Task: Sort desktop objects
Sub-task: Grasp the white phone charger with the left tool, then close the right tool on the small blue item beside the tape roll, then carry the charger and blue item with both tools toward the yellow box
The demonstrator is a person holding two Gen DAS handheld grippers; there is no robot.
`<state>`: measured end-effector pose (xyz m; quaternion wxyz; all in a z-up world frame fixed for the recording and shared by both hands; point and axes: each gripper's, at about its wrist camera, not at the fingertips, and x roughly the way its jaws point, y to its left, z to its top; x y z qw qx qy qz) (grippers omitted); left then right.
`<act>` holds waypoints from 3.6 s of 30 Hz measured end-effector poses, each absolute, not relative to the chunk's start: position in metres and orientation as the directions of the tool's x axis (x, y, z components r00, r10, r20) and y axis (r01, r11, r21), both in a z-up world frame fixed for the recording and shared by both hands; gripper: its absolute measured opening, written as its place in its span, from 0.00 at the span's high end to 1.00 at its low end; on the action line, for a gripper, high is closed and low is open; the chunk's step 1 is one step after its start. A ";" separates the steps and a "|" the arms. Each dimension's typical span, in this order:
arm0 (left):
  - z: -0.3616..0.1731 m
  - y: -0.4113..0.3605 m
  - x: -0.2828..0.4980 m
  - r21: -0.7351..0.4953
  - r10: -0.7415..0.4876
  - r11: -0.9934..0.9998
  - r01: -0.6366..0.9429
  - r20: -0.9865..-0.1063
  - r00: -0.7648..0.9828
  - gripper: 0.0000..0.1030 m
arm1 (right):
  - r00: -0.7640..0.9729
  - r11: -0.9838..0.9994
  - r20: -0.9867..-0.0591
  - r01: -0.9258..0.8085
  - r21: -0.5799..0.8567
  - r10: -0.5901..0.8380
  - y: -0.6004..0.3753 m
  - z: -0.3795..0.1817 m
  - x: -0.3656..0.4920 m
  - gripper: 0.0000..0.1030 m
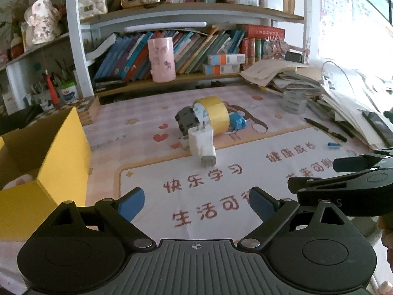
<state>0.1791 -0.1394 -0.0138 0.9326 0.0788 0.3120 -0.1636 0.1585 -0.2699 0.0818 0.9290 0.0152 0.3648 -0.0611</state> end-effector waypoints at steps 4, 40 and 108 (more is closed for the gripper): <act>-0.015 -0.151 0.189 0.047 -0.237 0.941 0.334 -0.612 0.755 0.08 | 0.727 0.995 -0.682 0.104 -0.005 -0.079 -0.284 0.081 0.172 0.26; -0.079 -0.221 0.315 0.067 -0.142 0.961 0.268 -0.715 0.685 0.60 | 0.724 0.997 -0.690 0.062 0.041 -0.017 -0.349 0.066 0.275 0.26; 0.004 -0.128 0.214 -0.159 -0.283 0.959 0.235 -0.597 0.751 0.76 | 0.758 0.980 -0.634 -0.038 0.193 0.154 -0.320 0.095 0.233 0.75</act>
